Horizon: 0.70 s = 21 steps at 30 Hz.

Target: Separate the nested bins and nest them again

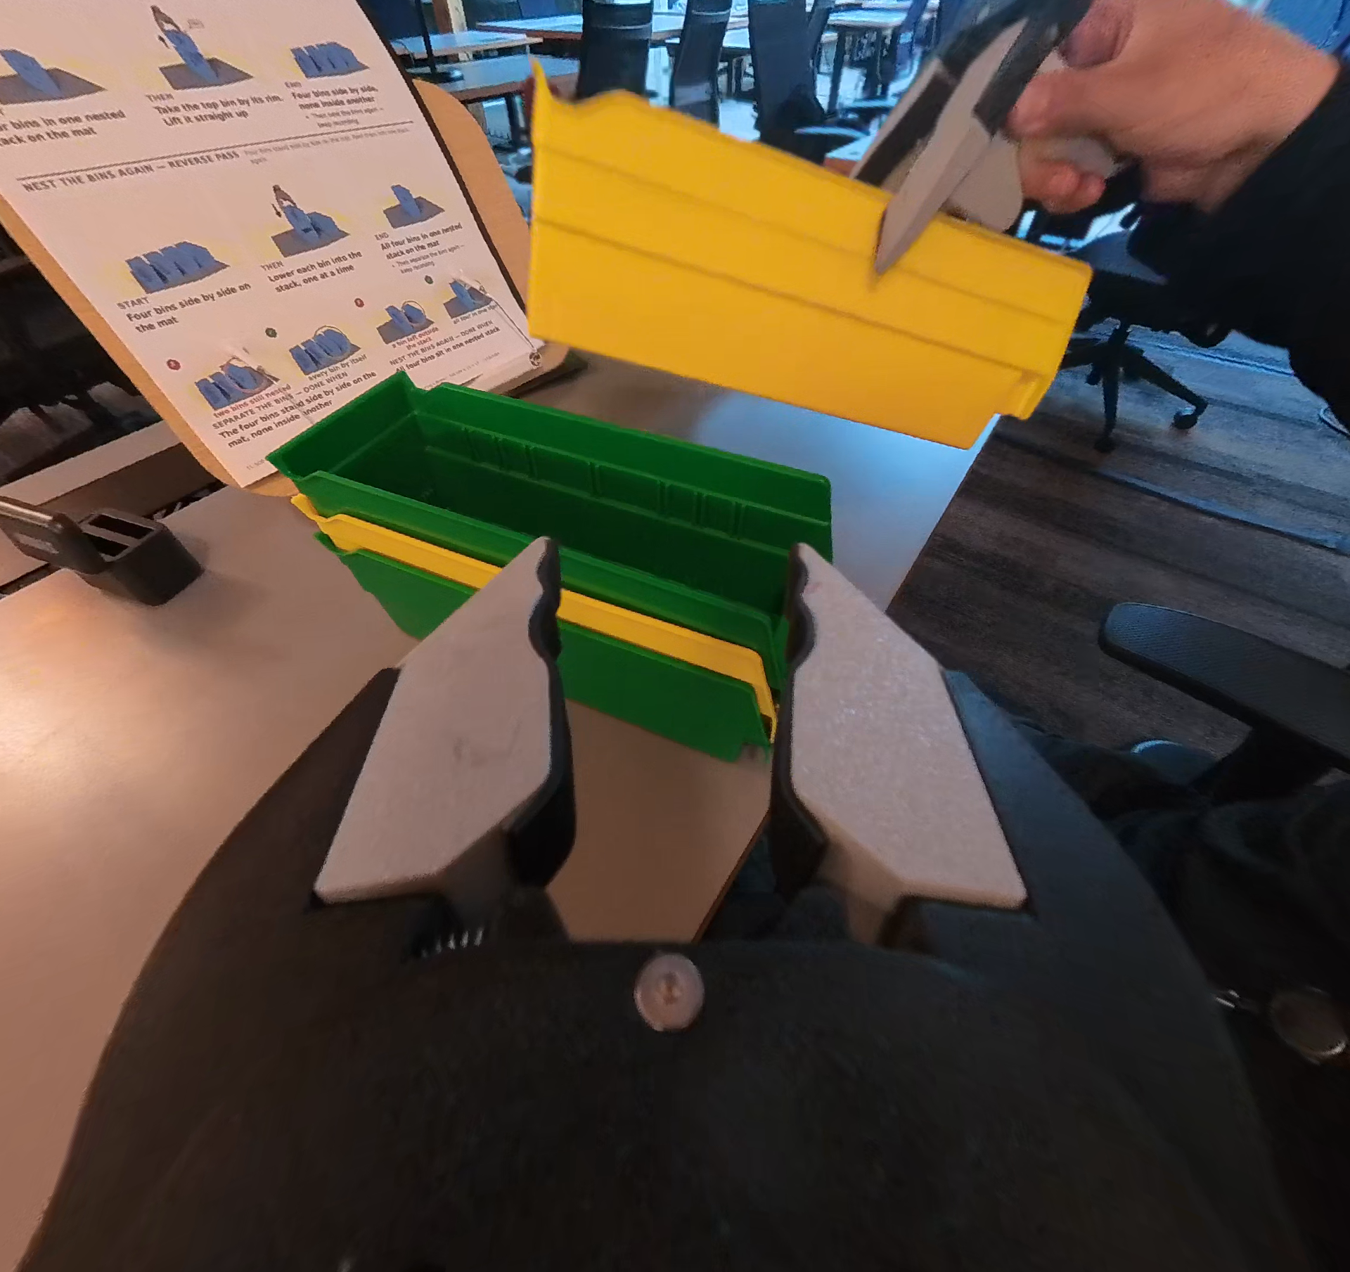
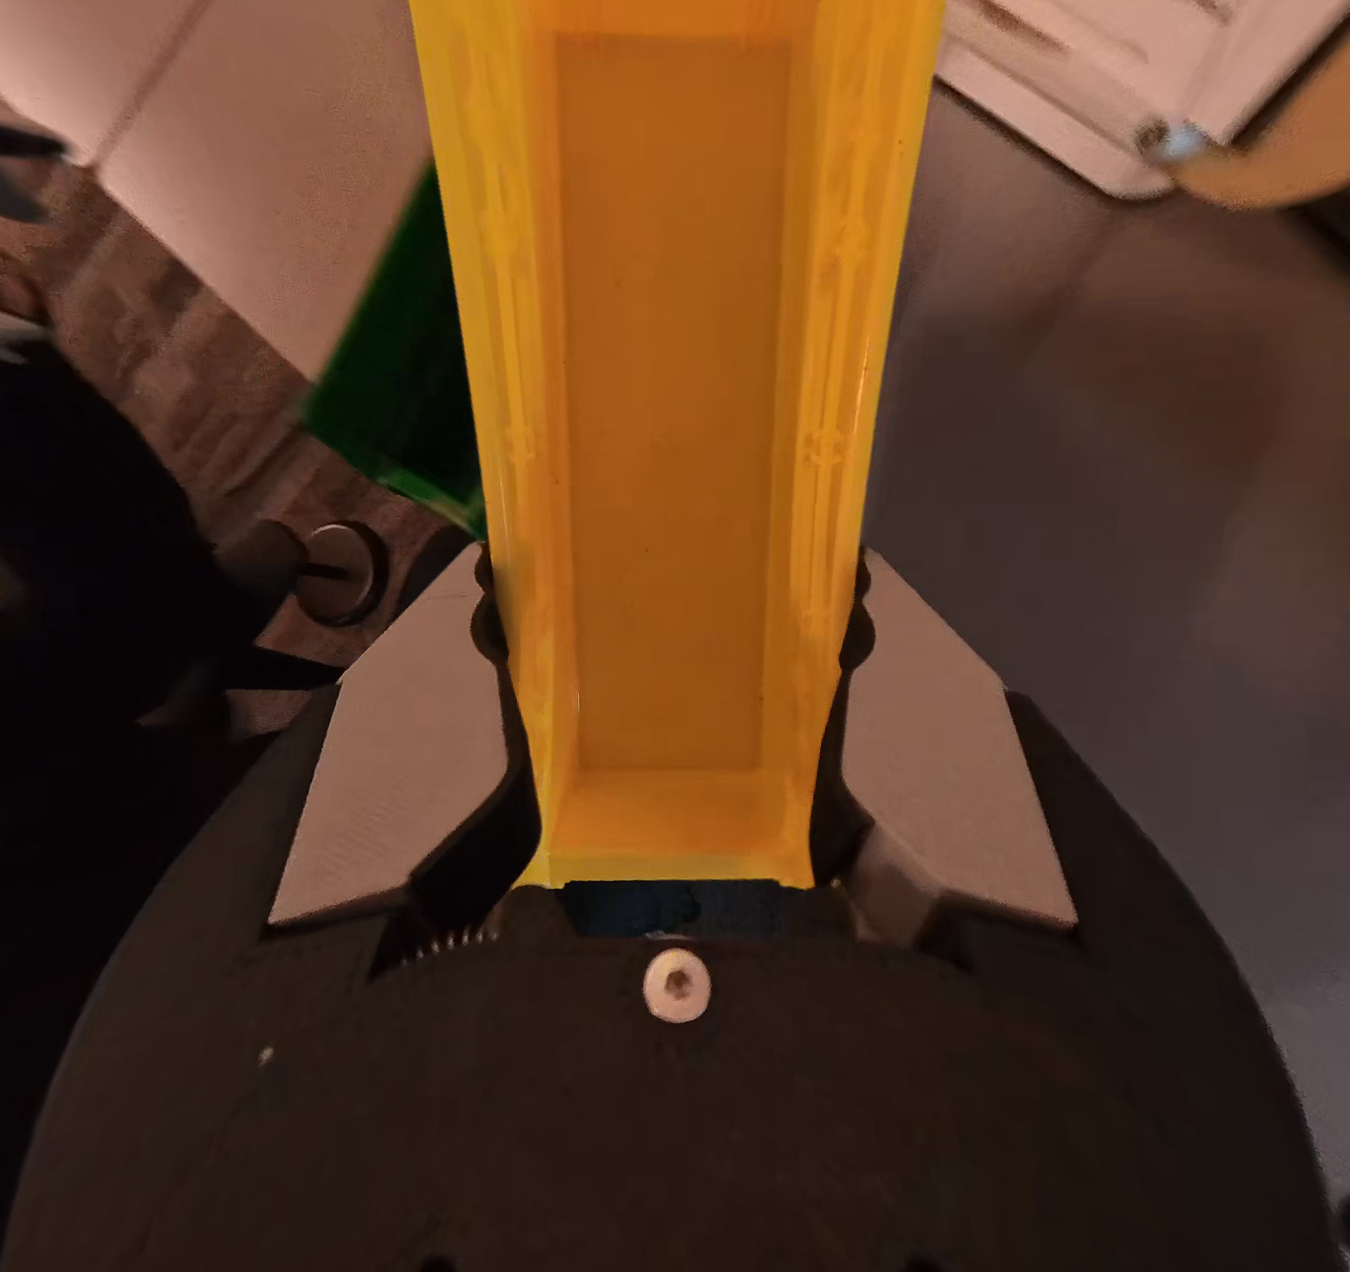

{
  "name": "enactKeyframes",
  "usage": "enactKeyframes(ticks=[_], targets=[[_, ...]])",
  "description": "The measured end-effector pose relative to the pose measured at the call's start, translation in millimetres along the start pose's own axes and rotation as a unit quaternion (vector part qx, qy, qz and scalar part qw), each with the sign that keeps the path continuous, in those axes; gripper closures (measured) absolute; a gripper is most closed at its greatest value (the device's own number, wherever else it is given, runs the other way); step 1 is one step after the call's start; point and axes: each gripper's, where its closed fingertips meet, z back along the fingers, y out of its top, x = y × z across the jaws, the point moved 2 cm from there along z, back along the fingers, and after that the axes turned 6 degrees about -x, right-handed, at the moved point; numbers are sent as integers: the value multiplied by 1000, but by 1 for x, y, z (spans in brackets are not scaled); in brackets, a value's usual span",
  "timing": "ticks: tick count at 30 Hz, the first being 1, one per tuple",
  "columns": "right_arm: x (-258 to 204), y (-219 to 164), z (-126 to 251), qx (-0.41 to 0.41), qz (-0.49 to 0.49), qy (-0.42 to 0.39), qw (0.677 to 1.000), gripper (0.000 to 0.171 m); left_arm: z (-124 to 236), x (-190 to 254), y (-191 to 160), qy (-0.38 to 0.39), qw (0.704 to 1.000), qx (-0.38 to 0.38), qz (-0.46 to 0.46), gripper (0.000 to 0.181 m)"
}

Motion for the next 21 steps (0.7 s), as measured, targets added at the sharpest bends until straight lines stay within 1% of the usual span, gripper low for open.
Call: enactKeyframes(ticks=[4,7,11,13,14,17,21], targets=[[-46,42,-1,17,25,30,999,79,6,-7,-1,18,1000,1,2,121],[-65,66,-14,13,20,30,999,78,9,-11,-2,17,1000,3,5,119],[-75,89,-44,-7,2,26,1000,79,15,-12,-1,17,1000,11,6,119],[-76,96,-55,-29,-19,40,999,77,17,-11,-1,18,1000,13,4,119],[-77,101,-57,-26,-27,46,998,80,17,-11,0,18,1000,14,3,119],[-81,113,-55,-21,-42,60,997,81,16,-10,0,13,1000,16,3,120],[-95,124,-47,-11,-67,116,991,80,11,-16,-4,11,1000,8,11,119]])
